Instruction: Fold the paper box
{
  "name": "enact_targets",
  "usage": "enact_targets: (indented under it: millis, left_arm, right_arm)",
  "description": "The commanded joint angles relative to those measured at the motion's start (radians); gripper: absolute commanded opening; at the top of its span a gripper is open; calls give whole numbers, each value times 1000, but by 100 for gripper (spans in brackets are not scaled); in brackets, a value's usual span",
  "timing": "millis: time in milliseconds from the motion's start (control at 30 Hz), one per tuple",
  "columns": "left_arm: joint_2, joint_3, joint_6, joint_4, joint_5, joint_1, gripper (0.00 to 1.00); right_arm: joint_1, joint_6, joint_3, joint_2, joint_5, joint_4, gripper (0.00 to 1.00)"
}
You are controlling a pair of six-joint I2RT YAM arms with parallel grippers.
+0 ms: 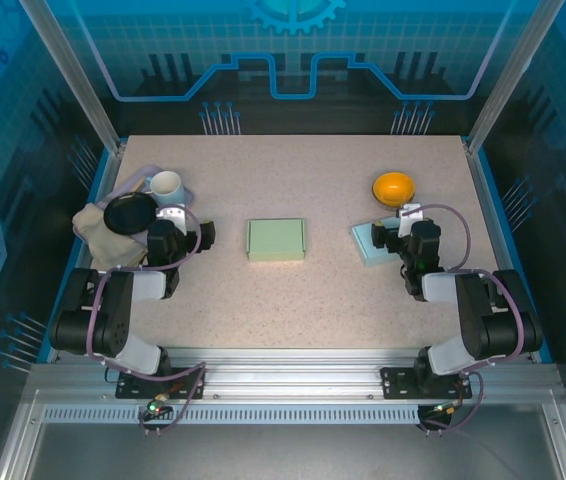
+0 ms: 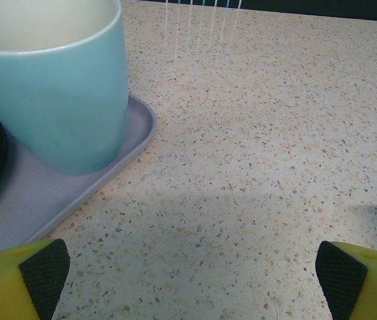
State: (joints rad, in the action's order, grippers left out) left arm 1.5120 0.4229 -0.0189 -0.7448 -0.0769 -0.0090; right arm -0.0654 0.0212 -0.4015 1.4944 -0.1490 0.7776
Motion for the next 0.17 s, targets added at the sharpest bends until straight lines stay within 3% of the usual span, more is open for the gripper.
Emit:
enact_targets:
  millis: [0, 133]
  left_arm:
    - [7, 12, 15, -7, 32, 11, 99]
    - [4, 1, 20, -23, 17, 0, 99]
  right_arm:
    - [-3, -2, -13, 6, -5, 5, 100]
    - [-4, -3, -13, 6, -5, 5, 100]
